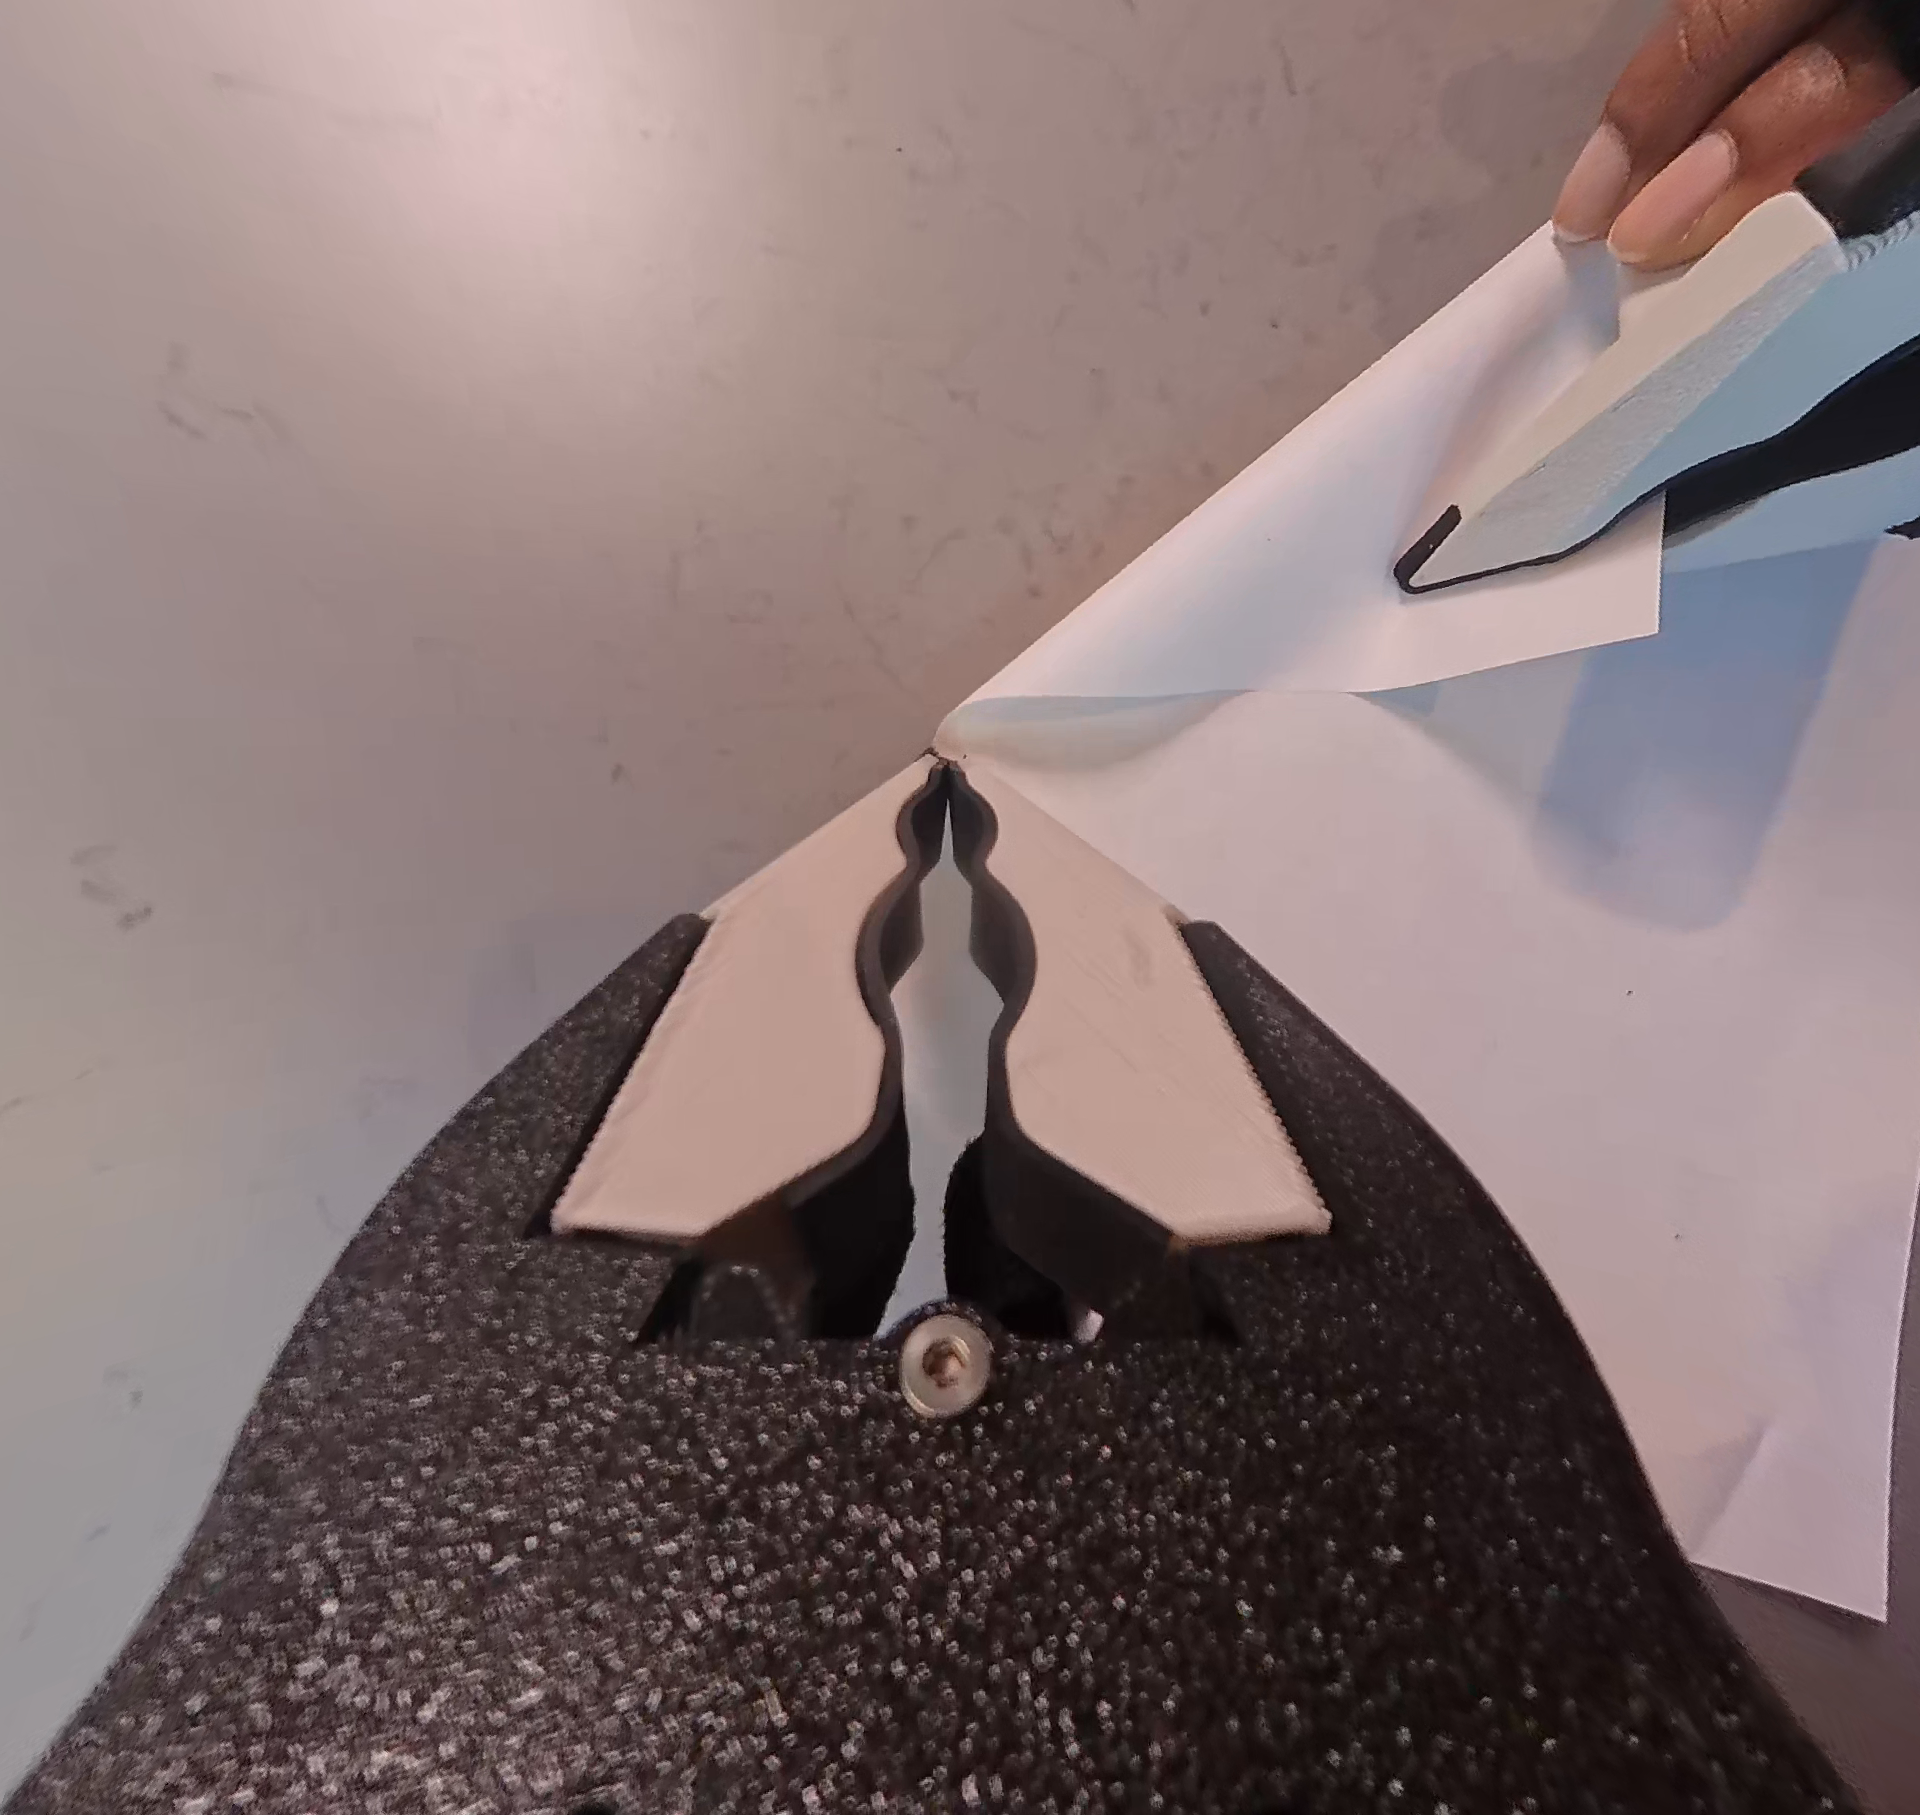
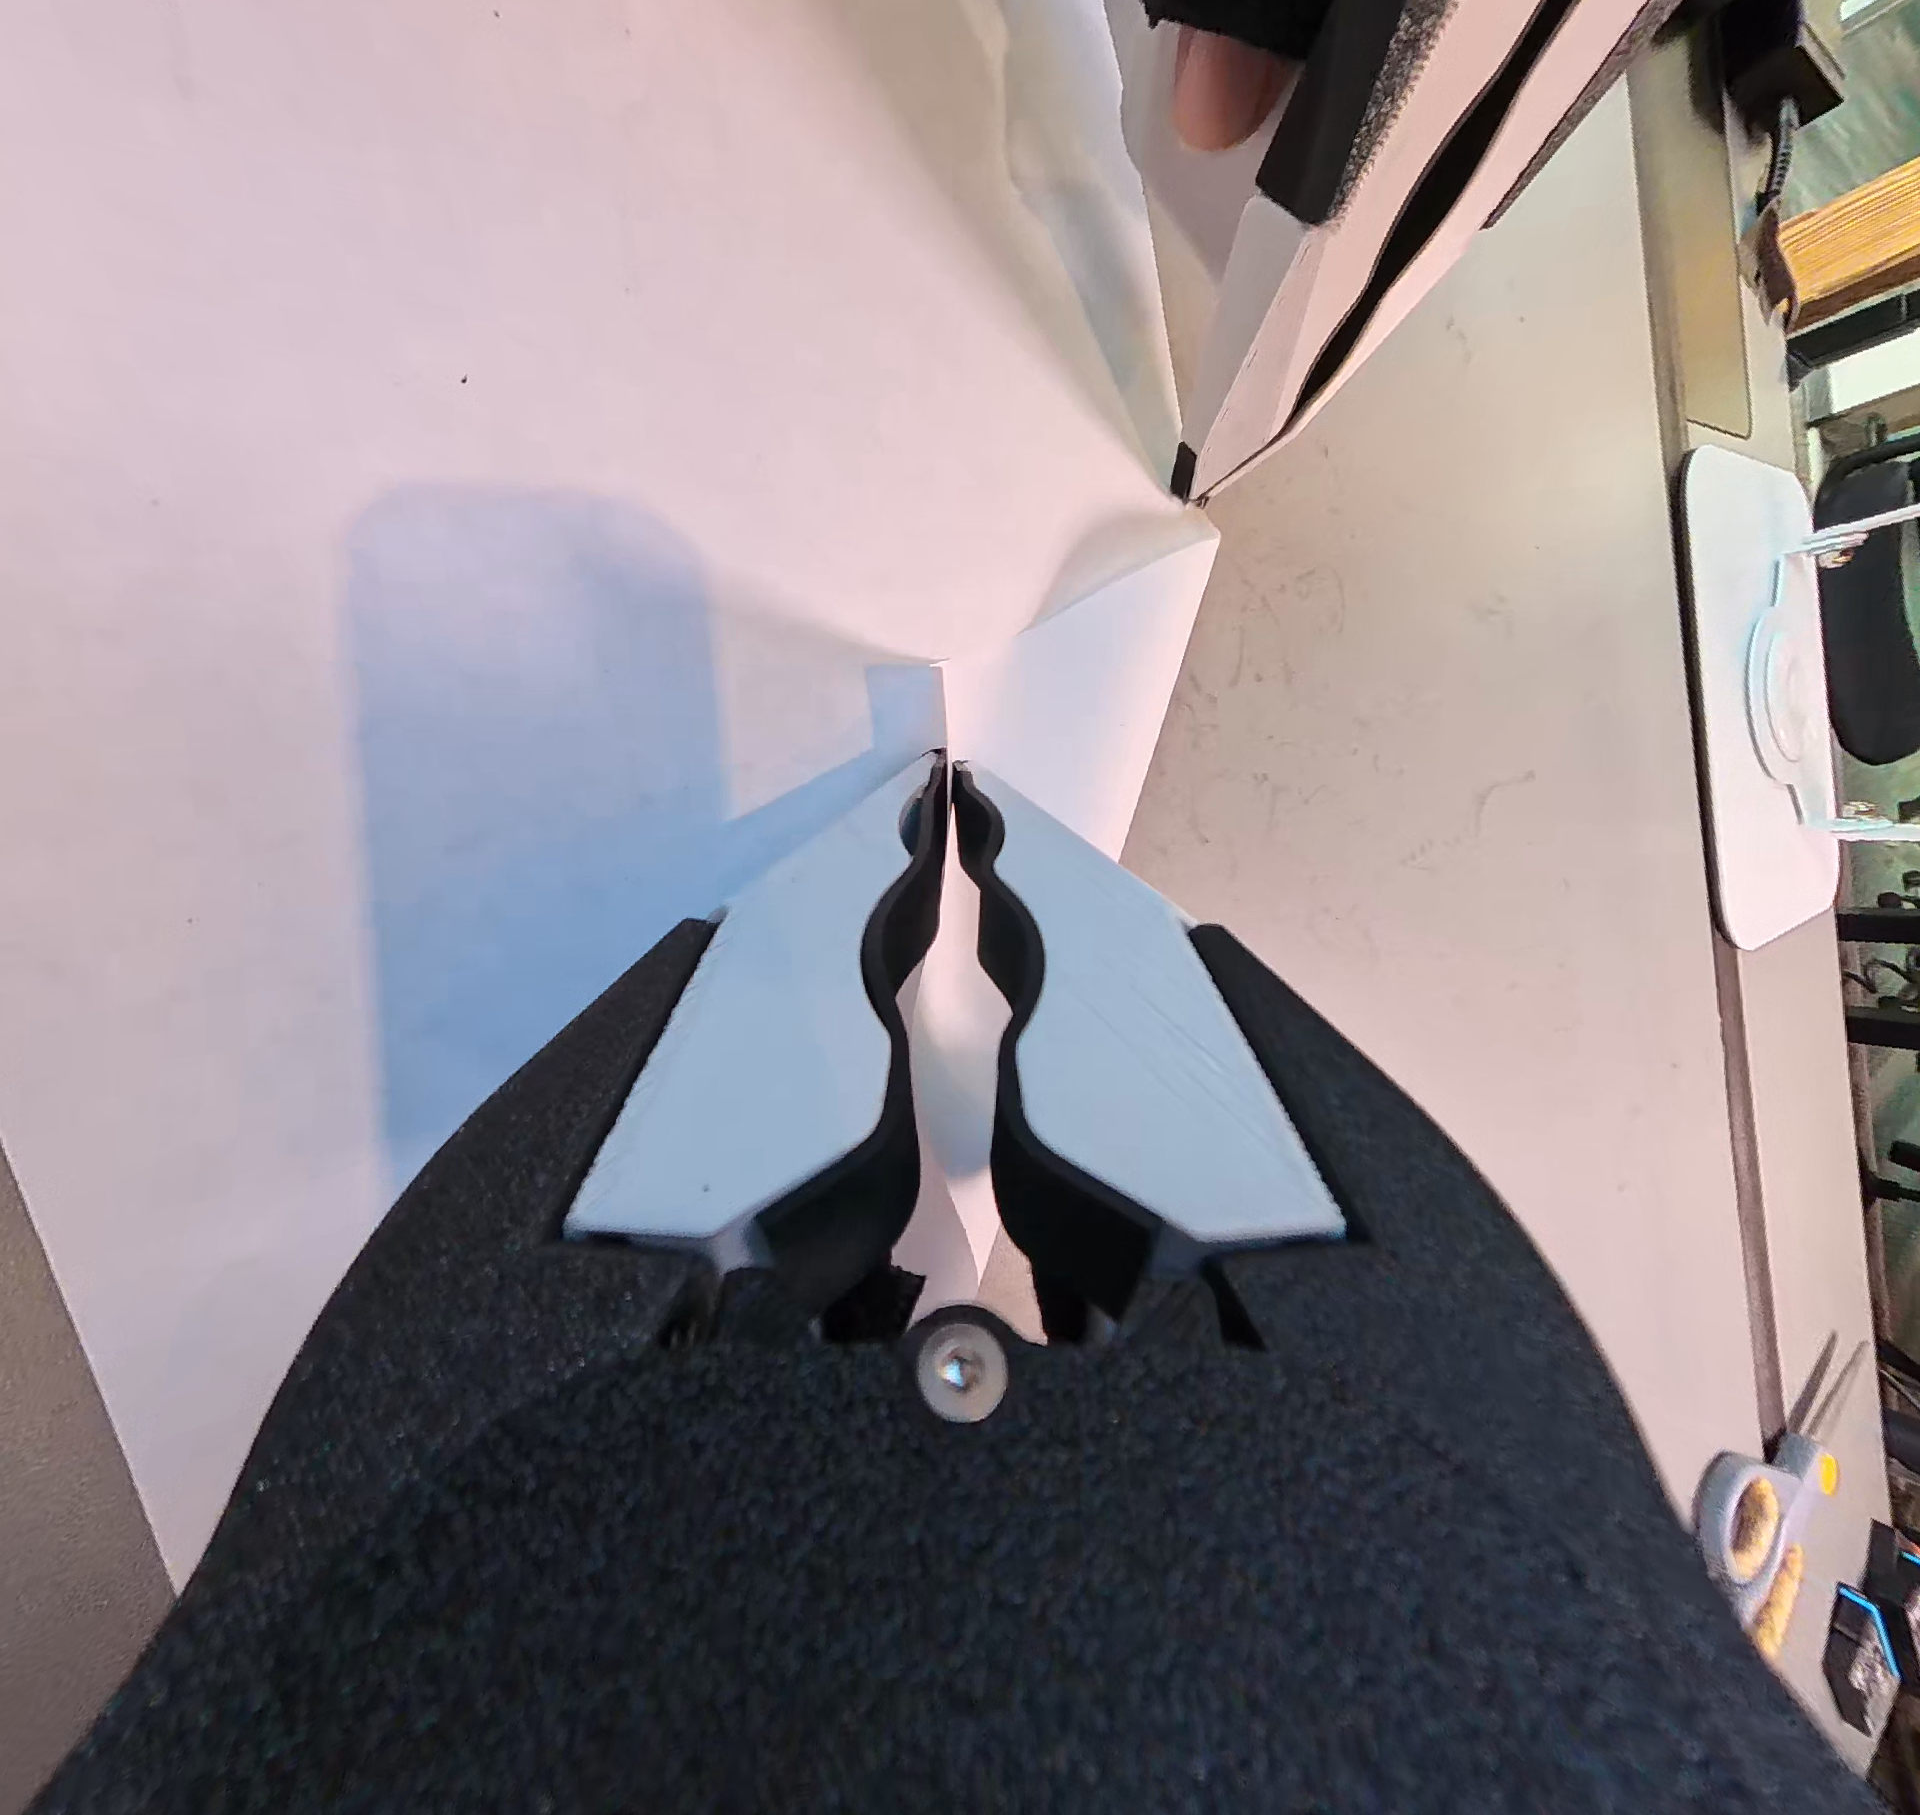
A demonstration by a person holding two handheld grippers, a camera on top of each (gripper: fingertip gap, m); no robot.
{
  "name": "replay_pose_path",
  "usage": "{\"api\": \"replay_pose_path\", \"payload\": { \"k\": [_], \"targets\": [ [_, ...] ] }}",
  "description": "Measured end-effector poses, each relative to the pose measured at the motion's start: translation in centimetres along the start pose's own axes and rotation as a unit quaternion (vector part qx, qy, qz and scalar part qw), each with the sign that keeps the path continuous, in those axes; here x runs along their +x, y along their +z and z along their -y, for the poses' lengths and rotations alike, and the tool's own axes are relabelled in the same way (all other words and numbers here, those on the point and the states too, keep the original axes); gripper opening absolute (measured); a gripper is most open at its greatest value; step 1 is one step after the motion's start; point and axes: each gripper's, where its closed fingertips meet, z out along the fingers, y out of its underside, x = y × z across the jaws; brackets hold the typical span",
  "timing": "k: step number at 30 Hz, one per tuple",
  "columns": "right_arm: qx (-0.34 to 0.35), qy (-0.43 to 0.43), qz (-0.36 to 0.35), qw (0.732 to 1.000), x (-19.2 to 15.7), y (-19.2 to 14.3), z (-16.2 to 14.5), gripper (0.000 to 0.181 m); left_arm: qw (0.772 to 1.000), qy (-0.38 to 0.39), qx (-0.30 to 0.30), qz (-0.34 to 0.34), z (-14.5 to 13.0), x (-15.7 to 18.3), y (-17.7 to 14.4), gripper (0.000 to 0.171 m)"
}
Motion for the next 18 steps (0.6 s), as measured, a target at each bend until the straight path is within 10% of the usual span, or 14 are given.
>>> {"api": "replay_pose_path", "payload": {
  "k": [18],
  "targets": [
    [-0.003,0.009,-0.009,1.0,0.5,0.3,0.0,0.0,0.999,0.005,0.047,0.01,2.5,-0.5,-0.6,0.0]
  ]
}}
